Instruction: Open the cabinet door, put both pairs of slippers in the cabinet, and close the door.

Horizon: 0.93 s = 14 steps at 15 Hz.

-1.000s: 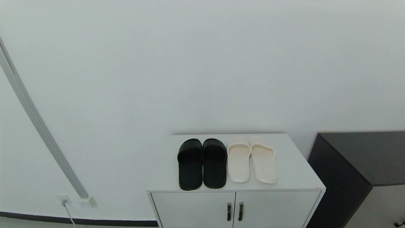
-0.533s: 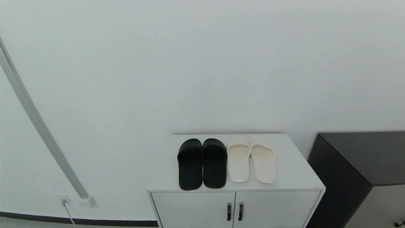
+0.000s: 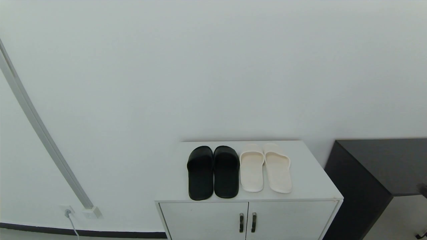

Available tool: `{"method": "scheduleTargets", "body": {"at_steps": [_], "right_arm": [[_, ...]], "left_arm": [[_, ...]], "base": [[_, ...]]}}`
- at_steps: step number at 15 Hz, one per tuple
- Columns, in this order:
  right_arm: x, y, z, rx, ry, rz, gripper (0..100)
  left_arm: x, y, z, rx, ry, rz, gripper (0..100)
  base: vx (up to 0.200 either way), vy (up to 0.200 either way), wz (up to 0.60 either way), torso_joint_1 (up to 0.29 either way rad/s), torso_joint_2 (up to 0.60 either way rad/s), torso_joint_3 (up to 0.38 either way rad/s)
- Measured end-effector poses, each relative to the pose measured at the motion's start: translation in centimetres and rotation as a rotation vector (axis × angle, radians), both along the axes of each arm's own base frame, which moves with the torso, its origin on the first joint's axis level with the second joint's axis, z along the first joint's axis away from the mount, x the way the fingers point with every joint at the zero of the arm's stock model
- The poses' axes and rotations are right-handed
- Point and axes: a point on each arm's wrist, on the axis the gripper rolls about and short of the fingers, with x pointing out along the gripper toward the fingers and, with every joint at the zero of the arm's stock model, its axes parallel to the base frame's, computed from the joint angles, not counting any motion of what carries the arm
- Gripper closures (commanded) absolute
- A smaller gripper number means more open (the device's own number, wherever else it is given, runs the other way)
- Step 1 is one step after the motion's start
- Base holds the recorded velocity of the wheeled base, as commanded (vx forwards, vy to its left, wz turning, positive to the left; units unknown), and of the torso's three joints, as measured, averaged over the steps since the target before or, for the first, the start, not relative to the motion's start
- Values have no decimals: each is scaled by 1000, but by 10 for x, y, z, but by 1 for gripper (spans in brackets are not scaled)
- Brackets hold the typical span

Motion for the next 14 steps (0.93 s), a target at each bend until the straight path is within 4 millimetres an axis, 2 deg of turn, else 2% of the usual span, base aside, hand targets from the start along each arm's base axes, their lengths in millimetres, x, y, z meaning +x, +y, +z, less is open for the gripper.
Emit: {"method": "scheduleTargets", "body": {"at_steps": [3, 7, 12, 14], "right_arm": [[30, 26, 16, 29, 11, 34, 0], [69, 77, 26, 34, 19, 81, 0], [104, 151, 14, 29, 16, 92, 0], [114, 172, 4, 34, 44, 65, 0]], "left_arm": [[0, 0, 0, -1, 0, 1, 100], [0, 0, 0, -1, 0, 0, 100], [0, 0, 0, -1, 1, 0, 100], [0, 0, 0, -1, 1, 1, 100]], "base": [[0, 0, 0, 0, 0, 0], [0, 0, 0, 0, 0, 0], [0, 0, 0, 0, 0, 0], [0, 0, 0, 0, 0, 0]]}}
